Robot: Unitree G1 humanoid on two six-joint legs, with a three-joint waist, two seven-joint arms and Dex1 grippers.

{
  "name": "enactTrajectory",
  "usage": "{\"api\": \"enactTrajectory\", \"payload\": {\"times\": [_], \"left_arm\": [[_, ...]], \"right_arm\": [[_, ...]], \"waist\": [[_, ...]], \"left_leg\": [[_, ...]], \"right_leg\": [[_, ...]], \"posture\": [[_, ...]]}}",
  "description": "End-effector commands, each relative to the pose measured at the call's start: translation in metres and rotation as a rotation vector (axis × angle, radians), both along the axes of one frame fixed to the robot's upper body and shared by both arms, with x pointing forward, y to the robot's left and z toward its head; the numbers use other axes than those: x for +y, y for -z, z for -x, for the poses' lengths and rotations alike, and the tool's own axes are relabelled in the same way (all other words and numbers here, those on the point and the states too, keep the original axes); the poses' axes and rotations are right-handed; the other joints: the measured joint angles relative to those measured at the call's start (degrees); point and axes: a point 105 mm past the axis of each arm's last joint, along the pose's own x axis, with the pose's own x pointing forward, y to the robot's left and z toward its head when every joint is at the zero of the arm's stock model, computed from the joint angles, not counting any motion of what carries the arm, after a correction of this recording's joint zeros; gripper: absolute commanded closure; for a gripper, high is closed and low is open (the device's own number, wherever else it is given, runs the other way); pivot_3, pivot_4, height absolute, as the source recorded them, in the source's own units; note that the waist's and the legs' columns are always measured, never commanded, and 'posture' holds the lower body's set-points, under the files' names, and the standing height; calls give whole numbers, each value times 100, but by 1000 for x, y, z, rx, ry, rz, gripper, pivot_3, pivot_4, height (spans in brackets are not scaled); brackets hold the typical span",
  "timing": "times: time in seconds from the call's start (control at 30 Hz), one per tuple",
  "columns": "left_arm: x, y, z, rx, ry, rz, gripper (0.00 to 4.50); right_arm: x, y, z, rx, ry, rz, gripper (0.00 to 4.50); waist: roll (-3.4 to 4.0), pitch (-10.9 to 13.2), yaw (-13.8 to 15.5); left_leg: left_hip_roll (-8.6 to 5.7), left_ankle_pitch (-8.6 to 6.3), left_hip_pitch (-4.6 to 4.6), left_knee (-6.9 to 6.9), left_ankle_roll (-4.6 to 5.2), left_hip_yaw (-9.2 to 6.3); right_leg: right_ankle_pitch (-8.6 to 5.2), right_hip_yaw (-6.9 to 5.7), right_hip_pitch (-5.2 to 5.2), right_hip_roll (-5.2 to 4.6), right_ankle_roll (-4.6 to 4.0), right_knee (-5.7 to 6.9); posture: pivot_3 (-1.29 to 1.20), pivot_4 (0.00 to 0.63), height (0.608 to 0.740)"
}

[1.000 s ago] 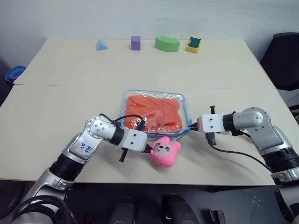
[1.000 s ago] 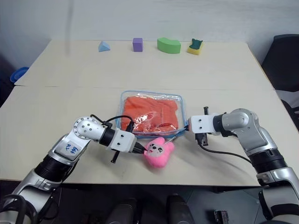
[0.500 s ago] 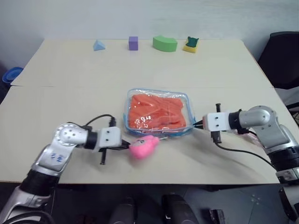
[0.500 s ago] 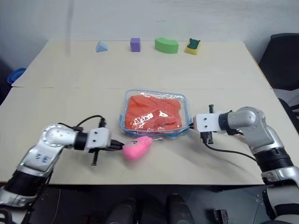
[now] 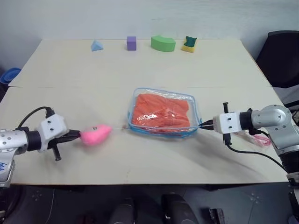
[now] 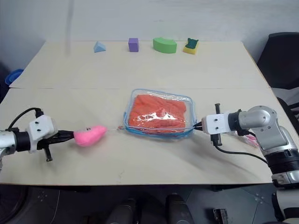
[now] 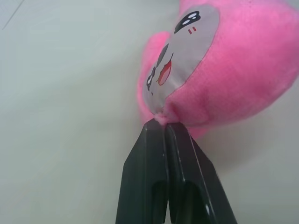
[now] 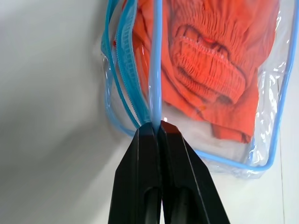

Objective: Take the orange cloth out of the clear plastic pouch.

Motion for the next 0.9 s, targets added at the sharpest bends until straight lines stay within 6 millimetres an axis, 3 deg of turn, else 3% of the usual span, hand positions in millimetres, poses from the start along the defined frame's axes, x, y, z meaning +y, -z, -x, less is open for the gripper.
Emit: {"api": "enactTrajectory", "payload": {"times": [0.03, 0.1, 0.13, 0.33, 0.5, 0.53, 0.57, 0.63, 0.73, 0.83, 0.9], "left_arm": [[-16, -2, 2, -2, 45, 37, 4500], [-24, 3, 5, 23, 65, 62, 4500], [-26, 4, 5, 26, 65, 70, 4065], [-32, 8, 13, 81, 85, 130, 2432], [-7, -14, 5, 55, 13, 111, 940], [-2, -26, 0, 36, 2, 121, 639], [-2, -39, -5, 17, 5, 140, 639], [-24, -69, -12, -12, 112, 182, 639], [-71, -85, -11, -19, 320, 163, 639], [-121, -78, -5, -12, 528, 84, 639], [-140, -62, -7, -14, 623, -11, 639]], "right_arm": [[4, -10, 0, -6, 10, -42, 4471], [3, -8, 2, 39, 25, -49, 4059], [2, -7, 4, 54, 25, -49, 3884], [5, -9, 15, 106, 47, -99, 1943], [12, -20, 28, 129, 82, -197, 263], [15, -23, 31, 131, 88, -226, 2], [18, -27, 35, 137, 93, -256, 2], [27, -38, 44, 163, 104, -346, 2], [37, -43, 59, 247, 108, -423, 2], [51, -46, 77, 358, 92, -499, 2], [57, -48, 85, 408, 93, -533, 2]], "waist": [[0, 0, 0], [0, 0, 2], [0, 0, 4], [0, 0, 4], [0, 0, 8], [0, 0, 18], [-1, 0, 23], [-1, 1, 73], [0, 0, 124], [3, -1, 156], [2, -1, 156]], "left_leg": [[0, 0, 0, 0, -1, 0], [0, 0, -1, 0, -1, 2], [0, 0, -1, 0, -2, 1], [0, 0, -1, 0, -1, 0], [0, -1, -1, 0, -1, -2], [0, -1, 0, -1, -1, -3], [0, 0, -2, -1, -2, -7], [-1, 0, -4, 4, -2, -11], [-5, 1, -9, 10, -5, -11], [-5, 5, -9, 8, -23, -10], [-5, 5, -15, 10, -23, -9]], "right_leg": [[0, 0, 0, 0, 0, 0], [0, 0, -1, -2, 0, 0], [0, 0, -1, -2, 0, 0], [0, -1, -1, -2, 0, 1], [0, -2, -1, -1, 0, 1], [0, -3, 0, -2, 0, 1], [0, -7, 0, -1, 0, 0], [0, -13, 2, -4, 0, 1], [0, -13, 2, -7, 1, -1], [2, -12, 9, -7, 3, 1], [3, -12, 7, -6, 5, 1]], "posture": [[0, 150, 740], [0, 150, 740], [0, 150, 740], [0, 150, 740], [0, 150, 740], [0, 150, 740], [0, 150, 740], [0, 150, 740], [0, 150, 740], [0, 150, 740], [0, 150, 740]]}}
